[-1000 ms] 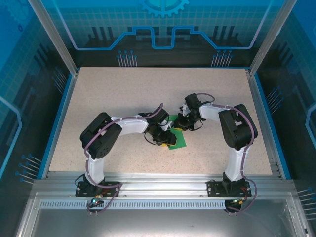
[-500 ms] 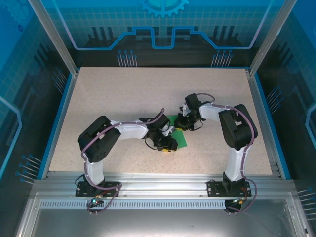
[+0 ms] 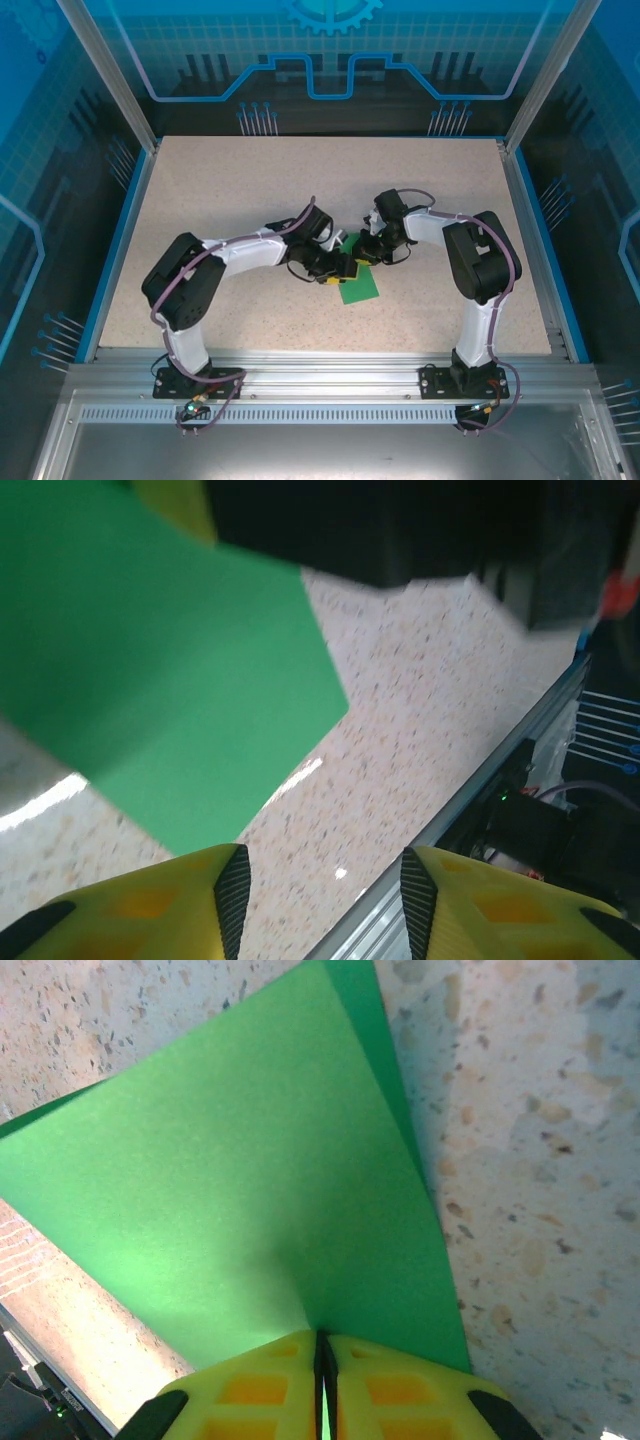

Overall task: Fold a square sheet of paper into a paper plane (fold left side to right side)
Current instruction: First fold in half a square sheet of paper at the center of the table.

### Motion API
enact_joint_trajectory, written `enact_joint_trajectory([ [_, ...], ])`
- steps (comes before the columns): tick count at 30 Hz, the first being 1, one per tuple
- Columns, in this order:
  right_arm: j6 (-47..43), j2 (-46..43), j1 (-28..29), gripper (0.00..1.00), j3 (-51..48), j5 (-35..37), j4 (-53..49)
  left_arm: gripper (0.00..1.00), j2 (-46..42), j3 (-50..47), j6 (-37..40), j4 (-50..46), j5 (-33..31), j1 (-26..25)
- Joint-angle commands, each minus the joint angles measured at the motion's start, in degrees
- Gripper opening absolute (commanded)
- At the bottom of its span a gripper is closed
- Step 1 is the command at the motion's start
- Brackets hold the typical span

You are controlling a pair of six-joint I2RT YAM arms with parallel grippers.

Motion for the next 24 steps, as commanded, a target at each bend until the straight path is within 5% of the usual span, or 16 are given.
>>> enact_joint_trajectory([
  [1,0.3,2.7,0.5,0.12,-2.1,4.2,-3.1,0.48,4.6,3.5,0.0,-0.4,1.6,-0.2],
  [16,-0.1,-2.6,-0.2,0.13,-2.1,0.3,0.9,0.47,10.6,3.9,-0.7,-3.5,-4.2,0.1],
  [24,-5.7,-14.9,-4.6,0.23,-1.1,1.6,-9.4,0.47,10.8,3.8,-0.9,-3.9,-4.7,0.1],
])
